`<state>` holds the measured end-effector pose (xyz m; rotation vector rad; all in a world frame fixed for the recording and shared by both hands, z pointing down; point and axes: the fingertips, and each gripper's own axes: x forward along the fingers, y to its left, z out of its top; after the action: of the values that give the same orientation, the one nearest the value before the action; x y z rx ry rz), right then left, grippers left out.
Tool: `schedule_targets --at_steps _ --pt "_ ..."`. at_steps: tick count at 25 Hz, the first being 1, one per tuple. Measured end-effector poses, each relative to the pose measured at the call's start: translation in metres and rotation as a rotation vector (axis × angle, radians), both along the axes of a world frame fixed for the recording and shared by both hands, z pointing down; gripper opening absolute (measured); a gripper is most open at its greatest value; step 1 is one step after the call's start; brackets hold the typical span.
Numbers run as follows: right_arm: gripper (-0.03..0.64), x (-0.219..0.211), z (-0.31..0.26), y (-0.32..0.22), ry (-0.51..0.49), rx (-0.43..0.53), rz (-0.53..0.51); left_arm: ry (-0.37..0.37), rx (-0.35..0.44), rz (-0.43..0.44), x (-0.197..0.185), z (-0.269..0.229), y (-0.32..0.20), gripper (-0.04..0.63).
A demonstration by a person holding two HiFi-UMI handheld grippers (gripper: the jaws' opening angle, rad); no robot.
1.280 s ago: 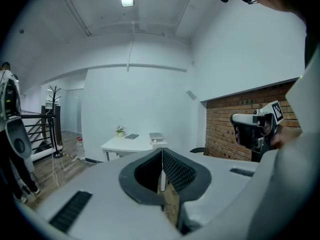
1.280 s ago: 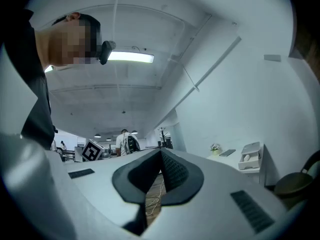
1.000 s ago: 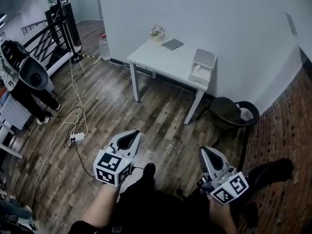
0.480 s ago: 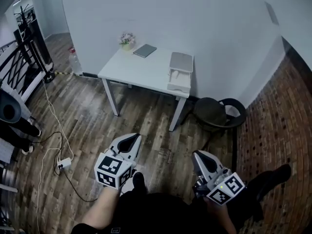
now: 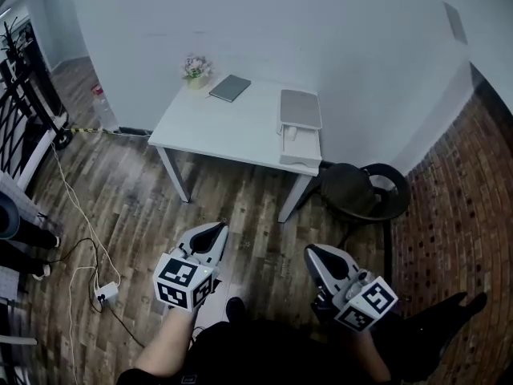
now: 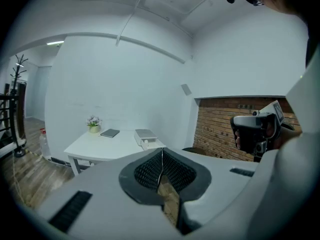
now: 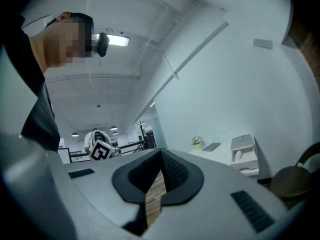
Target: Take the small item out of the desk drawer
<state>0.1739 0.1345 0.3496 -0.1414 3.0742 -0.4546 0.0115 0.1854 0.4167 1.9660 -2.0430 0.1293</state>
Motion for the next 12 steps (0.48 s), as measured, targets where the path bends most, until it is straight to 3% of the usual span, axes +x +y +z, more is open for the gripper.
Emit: schedule_targets --at_steps 8,12 --pt "0.005 -0.056 0.011 -0.021 0.027 -0.025 0.003 0.019 -0.014 0.020 -0.056 0.012 -0.023 0.012" --pt "0.005 -0.072 0.023 -0.058 0.021 -0.069 0.022 0.023 -0.039 0.041 -0.071 0.021 -0.053 0.012"
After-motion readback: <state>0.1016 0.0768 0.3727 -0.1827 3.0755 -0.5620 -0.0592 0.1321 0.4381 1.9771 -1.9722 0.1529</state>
